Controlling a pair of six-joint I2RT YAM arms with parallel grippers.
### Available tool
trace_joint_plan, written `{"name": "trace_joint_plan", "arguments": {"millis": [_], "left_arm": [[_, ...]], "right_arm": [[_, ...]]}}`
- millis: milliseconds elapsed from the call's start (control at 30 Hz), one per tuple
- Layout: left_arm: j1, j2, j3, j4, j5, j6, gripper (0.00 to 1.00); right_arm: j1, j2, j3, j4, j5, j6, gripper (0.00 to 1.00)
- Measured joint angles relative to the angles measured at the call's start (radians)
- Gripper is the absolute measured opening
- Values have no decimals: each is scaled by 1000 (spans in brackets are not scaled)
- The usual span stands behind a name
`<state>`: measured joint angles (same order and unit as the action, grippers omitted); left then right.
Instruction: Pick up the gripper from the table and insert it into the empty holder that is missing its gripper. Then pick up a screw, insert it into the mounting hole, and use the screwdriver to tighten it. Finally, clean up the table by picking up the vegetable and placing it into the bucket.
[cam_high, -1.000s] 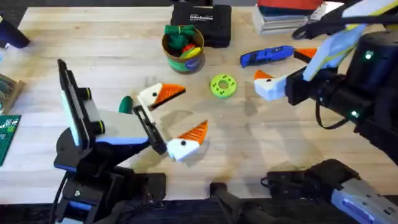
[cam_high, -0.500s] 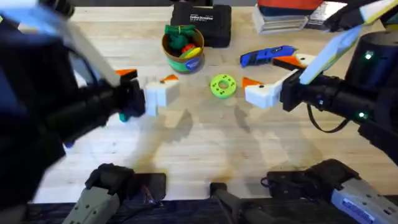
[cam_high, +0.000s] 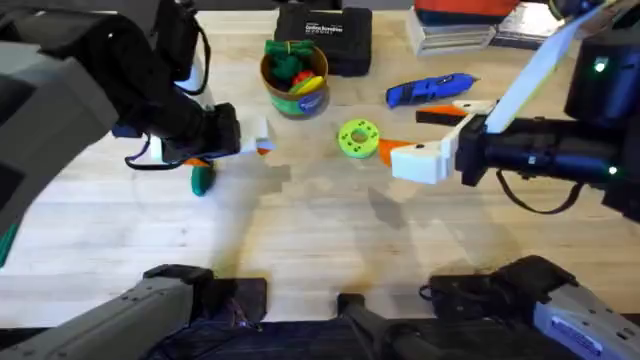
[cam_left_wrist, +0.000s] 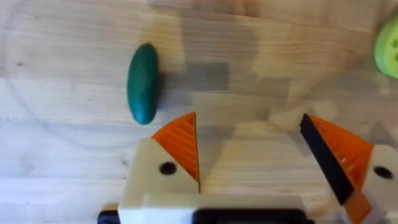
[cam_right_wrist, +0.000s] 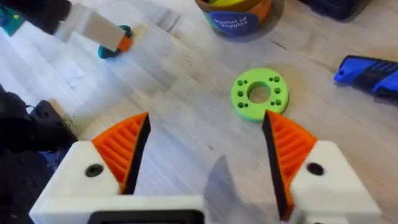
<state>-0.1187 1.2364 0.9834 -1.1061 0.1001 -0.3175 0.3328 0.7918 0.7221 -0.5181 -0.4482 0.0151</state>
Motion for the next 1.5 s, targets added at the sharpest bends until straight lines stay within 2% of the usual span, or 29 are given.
{"name": "trace_joint_plan", "arguments": {"millis": [100,200,333,667,933,1000,1067,1200,1233,1267,1400,1500], "left_arm": [[74,41,-18,25,-39,-38,985],[143,62,-59,90,-63,-44,985],[206,101,-106,133,-80,-44,985],[244,158,-128,147,-139,-47,985],[247,229,-158,168,-136,-51,988],[247,233,-158,173,-124,-55,924],[245,233,-158,179,-111,-58,772],[245,234,-157,183,-89,-58,152],[244,234,-156,183,-91,-55,47],[244,235,-156,182,-93,-57,21],[245,238,-135,130,-104,-57,21],[246,244,-68,92,-83,-50,21]], "right_arm": [[0,25,31,-2,-3,-9,994],[0,50,47,1,-5,-21,994],[0,85,48,1,-6,-24,994],[0,151,48,4,-6,-80,994],[0,156,48,16,-6,-95,993],[0,156,48,17,-6,-98,993],[0,156,48,16,-6,-98,993],[0,156,48,17,-6,-98,994],[0,156,48,17,-6,-98,993],[0,156,48,17,-6,-98,994],[0,156,48,17,-6,-98,993],[0,156,48,17,-6,-98,993]]}}
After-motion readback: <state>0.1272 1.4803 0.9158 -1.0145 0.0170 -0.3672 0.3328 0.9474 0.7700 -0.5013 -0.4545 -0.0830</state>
